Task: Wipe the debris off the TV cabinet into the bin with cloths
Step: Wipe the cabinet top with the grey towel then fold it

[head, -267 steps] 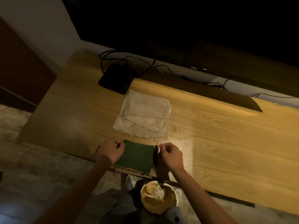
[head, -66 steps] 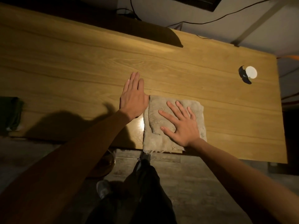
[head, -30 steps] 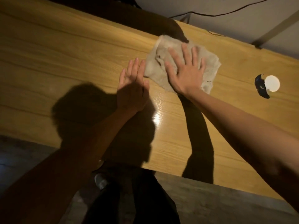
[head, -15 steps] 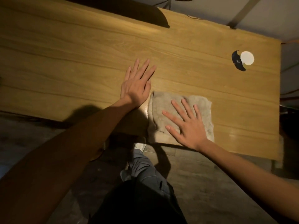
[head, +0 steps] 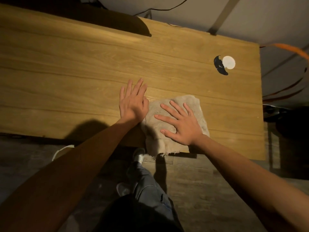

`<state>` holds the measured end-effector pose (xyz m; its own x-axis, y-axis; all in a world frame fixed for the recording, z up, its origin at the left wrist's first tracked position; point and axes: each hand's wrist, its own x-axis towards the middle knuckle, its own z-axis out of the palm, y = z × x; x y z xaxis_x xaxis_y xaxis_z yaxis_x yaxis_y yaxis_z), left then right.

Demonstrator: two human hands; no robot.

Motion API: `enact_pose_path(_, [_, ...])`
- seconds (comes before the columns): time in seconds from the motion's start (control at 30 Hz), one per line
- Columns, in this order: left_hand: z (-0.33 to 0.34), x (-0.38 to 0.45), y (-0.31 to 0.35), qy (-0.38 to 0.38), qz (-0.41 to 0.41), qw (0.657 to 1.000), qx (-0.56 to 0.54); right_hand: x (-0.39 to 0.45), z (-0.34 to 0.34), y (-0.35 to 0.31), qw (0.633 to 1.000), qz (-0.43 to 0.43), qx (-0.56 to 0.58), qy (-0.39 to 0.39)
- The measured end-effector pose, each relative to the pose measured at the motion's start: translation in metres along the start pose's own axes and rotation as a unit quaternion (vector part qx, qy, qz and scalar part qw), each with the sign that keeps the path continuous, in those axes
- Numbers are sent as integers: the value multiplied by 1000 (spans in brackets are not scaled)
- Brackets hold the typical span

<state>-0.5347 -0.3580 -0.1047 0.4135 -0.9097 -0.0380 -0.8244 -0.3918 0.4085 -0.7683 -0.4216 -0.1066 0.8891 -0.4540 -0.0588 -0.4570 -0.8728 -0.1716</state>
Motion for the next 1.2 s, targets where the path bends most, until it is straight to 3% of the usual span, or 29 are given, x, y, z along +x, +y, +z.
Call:
enact_pose_path(0.13, [10,25,15,49,-38,997,-37,35,-6,34,1000,-6,-6,-6])
enact_pose_path(0.23, [18,35,18,40,-62,997,-13,67,-15,58,1000,15,10,-11])
enact_pose_path(0.5, [28,41,16,15,47,996,74,160,-34,124,994,100,33,-16])
enact_pose_path(0.87, [29,46,13,40,51,991,117,255,-50,165,945,316,67,60])
enact_pose_path(1.2, [24,50,15,27,43,989,135,214,-42,154,969,238,59,19])
